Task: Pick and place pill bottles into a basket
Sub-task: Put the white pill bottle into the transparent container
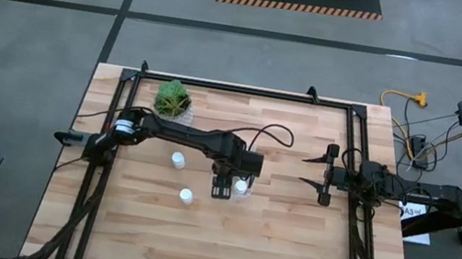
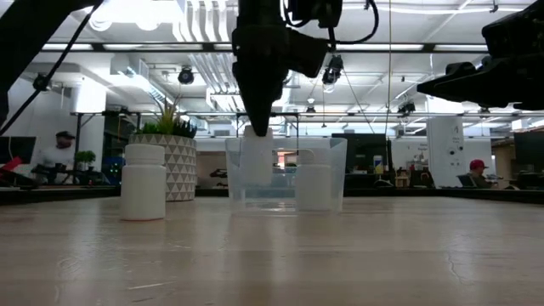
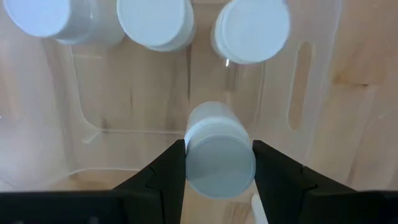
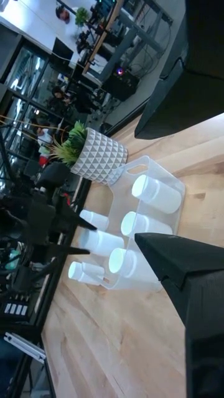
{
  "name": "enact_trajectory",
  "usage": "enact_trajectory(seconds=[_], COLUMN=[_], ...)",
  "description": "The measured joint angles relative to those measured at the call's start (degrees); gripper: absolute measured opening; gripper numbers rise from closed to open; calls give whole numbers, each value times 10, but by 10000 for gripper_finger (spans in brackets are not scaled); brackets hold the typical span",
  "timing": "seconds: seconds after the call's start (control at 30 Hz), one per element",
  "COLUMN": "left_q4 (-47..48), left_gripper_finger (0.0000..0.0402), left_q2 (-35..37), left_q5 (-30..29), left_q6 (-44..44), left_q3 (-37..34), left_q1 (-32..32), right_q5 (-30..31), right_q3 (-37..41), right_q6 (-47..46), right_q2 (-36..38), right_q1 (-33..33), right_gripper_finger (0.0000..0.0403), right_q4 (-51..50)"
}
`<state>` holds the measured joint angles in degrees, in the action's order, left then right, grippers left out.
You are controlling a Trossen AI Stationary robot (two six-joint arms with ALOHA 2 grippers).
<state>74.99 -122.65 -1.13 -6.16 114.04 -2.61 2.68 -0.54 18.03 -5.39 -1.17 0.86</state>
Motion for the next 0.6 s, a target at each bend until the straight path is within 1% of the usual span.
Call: enact_trajectory(seconds=[0.1,0.37,0.6], left_q4=[-12,-53,-70], left_gripper_finger=[143,143,143], left_q2=[0,0,1], left_q5=[3,40,42], left_q6=[-6,-5,-4], left_q3=[-21,-55,-66], left_q1=[0,-1,-1], right_q5=[0,0,0], right_q3=[0,0,0], right_q6=[0,0,0], right_q2=[0,0,0], right_q1=[0,0,0], right_gripper_finger=[249,249,249], right_q4=[0,0,0])
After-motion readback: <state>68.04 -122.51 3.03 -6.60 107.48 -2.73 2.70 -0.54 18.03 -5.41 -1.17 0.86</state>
